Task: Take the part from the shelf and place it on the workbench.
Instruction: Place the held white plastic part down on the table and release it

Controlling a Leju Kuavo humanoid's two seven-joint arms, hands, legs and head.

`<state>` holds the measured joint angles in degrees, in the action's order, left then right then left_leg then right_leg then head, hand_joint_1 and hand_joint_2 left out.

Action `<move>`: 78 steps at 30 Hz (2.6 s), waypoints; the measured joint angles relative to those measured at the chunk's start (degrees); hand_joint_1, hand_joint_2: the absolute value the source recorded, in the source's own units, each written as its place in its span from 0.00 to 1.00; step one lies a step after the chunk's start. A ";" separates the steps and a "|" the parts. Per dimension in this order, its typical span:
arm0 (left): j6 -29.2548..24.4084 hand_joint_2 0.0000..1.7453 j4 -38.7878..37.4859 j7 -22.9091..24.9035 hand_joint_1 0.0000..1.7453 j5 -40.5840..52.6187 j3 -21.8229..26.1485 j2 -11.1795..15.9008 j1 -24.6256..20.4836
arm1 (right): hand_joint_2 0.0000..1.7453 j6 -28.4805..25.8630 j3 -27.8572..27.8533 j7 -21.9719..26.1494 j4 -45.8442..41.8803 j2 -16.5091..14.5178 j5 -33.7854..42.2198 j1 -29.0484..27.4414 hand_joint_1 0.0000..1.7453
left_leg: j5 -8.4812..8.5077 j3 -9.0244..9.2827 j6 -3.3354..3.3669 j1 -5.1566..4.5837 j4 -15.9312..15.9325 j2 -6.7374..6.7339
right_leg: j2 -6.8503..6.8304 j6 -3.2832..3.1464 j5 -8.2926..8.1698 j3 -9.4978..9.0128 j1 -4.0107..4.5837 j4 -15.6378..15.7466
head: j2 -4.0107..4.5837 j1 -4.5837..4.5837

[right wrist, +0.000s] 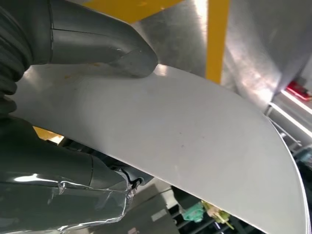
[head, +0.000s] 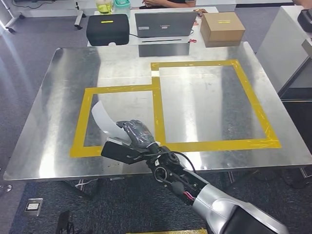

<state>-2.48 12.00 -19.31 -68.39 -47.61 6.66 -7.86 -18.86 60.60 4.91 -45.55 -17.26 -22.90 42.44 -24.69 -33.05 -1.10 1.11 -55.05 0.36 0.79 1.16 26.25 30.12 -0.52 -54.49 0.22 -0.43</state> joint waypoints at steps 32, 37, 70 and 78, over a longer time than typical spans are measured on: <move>-0.78 1.00 0.00 1.28 0.00 3.78 -2.86 -1.50 -2.99 | 1.00 -21.13 -2.15 6.87 2.16 -2.87 -21.72 -3.79 0.99 | -0.01 0.09 -0.02 0.00 0.03 -0.03 | 0.03 -0.06 0.07 -0.03 0.00 -0.01 | 0.00 0.12; -0.78 1.00 0.00 1.05 0.00 3.78 -2.91 -1.52 -3.09 | 1.00 -21.12 -2.50 4.51 1.51 -3.14 -19.24 -3.70 0.99 | 0.00 0.10 -0.02 0.00 0.03 -0.02 | 0.02 -0.06 0.06 -0.05 0.00 -0.02 | 0.00 0.14; -0.25 1.00 0.00 0.85 0.00 4.01 -3.23 -1.55 -3.43 | 1.00 -16.93 12.39 -3.10 9.69 -3.24 17.53 7.11 0.99 | 0.02 0.09 -0.06 0.00 0.07 -0.02 | 0.03 -0.06 0.07 0.00 0.00 -0.03 | 0.00 0.19; -0.29 1.00 0.00 0.97 0.00 4.22 -3.28 -1.58 -3.55 | 0.25 -18.80 13.73 0.15 10.35 -3.24 22.40 9.08 0.25 | 0.03 0.10 -0.07 0.00 0.07 -0.02 | 0.03 -0.06 0.06 -0.01 0.00 -0.03 | 0.00 0.16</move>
<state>-2.77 12.00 -18.34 -64.17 -50.89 5.08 -11.41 -37.65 74.33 5.07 -35.20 -20.50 -0.50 51.51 -24.66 -32.95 -1.17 1.12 -54.98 0.35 0.82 1.09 26.31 30.10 -0.52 -54.52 0.22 -0.27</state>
